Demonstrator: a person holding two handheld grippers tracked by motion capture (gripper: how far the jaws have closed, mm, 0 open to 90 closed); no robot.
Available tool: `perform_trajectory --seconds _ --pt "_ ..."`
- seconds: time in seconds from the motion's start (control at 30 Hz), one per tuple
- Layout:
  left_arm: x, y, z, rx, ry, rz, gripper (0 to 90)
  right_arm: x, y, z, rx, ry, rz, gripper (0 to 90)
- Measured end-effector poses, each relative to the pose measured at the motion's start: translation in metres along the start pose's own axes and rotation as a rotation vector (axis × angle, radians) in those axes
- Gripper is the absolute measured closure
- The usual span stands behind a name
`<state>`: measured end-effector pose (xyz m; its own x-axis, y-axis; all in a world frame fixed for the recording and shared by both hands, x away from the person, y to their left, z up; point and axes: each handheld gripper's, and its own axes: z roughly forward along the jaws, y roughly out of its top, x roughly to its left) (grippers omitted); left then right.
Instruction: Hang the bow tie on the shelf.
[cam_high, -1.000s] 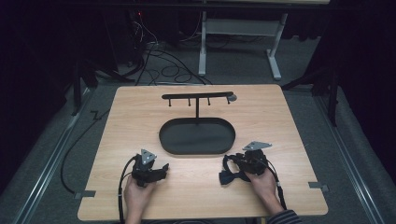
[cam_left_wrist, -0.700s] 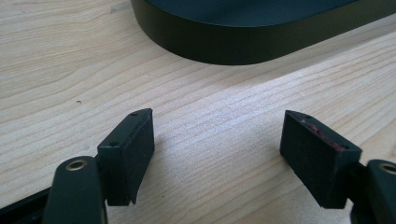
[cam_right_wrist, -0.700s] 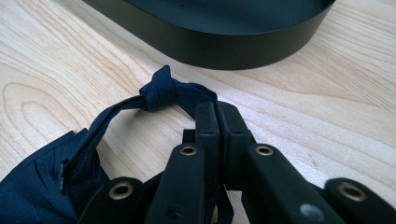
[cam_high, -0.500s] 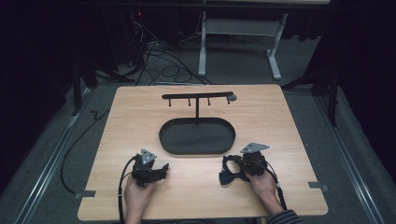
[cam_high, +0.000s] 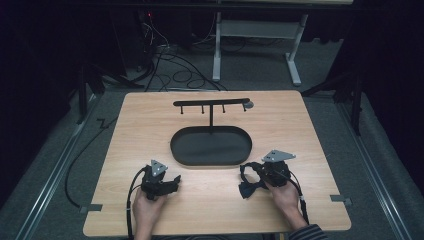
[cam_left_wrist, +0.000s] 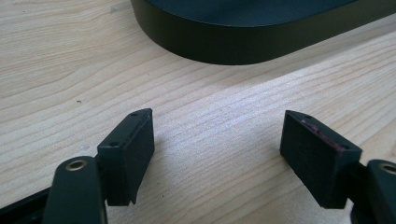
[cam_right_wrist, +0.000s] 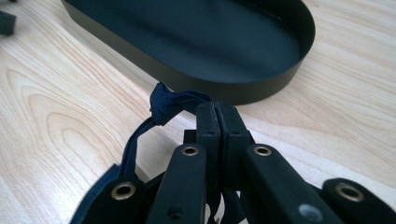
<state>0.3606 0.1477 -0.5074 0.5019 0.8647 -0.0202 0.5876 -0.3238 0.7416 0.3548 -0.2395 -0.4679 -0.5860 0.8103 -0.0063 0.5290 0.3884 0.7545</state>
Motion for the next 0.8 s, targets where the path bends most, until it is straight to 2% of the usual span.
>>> perform_trajectory --seconds 0.33,0.43,0.63,0.8 --pt "0.0 0.0 0.0 0.001 -0.001 0.003 26.5 0.001 0.011 -0.009 -0.018 0.018 -0.016 90.0" --pt "0.0 0.0 0.0 -0.001 -0.001 -0.001 26.5 0.0 0.016 -0.012 -0.038 0.028 -0.019 90.0" --pt "0.0 0.0 0.0 0.0 0.002 0.0 26.5 -0.003 0.021 -0.018 -0.072 0.046 -0.013 90.0" --pt "-0.001 0.0 0.0 0.0 0.003 -0.001 26.6 -0.007 0.022 -0.03 -0.11 0.048 0.013 90.0"
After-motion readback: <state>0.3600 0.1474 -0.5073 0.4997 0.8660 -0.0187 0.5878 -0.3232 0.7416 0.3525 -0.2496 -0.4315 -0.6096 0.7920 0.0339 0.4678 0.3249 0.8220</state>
